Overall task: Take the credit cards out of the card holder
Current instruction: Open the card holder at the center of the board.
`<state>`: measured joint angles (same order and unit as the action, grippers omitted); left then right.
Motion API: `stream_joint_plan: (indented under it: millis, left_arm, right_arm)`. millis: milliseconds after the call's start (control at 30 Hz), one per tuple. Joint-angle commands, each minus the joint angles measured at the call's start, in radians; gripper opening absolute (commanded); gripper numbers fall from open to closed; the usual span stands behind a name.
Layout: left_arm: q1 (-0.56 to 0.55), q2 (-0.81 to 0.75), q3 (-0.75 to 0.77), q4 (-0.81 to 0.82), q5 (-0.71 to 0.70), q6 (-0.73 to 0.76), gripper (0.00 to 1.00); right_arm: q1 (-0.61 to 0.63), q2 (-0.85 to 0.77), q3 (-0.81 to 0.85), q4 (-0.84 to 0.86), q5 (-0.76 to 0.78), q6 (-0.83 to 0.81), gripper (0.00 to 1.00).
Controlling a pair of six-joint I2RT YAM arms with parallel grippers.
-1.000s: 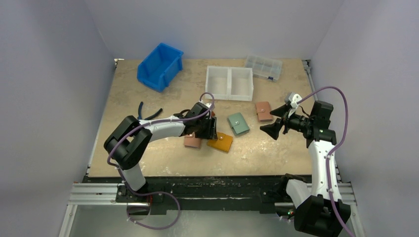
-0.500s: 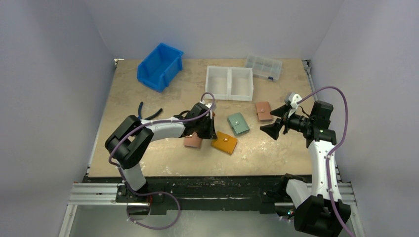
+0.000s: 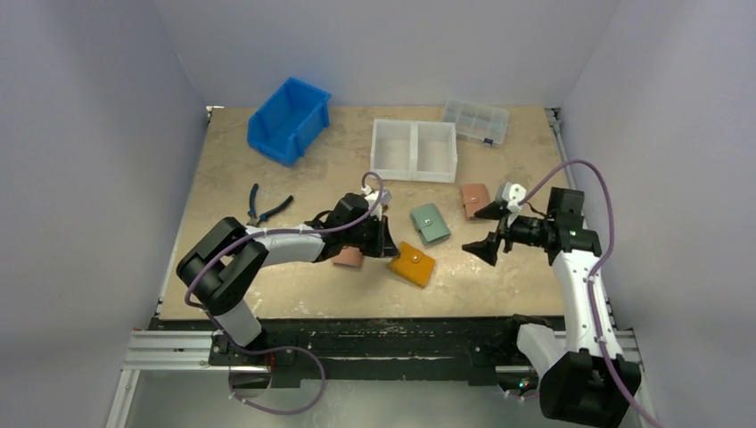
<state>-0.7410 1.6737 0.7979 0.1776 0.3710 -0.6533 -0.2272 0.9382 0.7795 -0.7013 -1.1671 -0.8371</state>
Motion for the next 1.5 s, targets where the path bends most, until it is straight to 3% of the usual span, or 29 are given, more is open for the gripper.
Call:
stream_joint_plan:
  millis: [0, 167, 267, 467, 800, 1467]
  left_arm:
    - [-0.008, -0.030, -0.041, 0.213, 0.089, -0.161, 0.00]
    - [-0.042, 0.012, -0.071, 0.295, 0.095, -0.350, 0.00]
    - [-0.064, 0.008, -0.074, 0.314, 0.069, -0.414, 0.00]
    - [-0.089, 0.009, 0.002, 0.125, -0.007, -0.417, 0.00]
    - [-0.092, 0.009, -0.012, 0.121, -0.034, -0.449, 0.00]
    - [-0.102, 0.042, -0.039, 0.207, -0.003, -0.466, 0.00]
  right_arm:
    - [0.164, 0.047, 0.027, -0.078, 0.079, -0.201, 0.96]
    - [0.374, 0.066, -0.037, 0.124, 0.269, -0.102, 0.93]
    - [0.474, 0.103, -0.067, 0.172, 0.357, -0.114, 0.86]
    - [0.624, 0.143, -0.117, 0.263, 0.503, -0.120, 0.69]
    - [0.713, 0.185, -0.157, 0.257, 0.563, -0.186, 0.51]
    - [0.854, 0.309, -0.189, 0.395, 0.791, -0.122, 0.44]
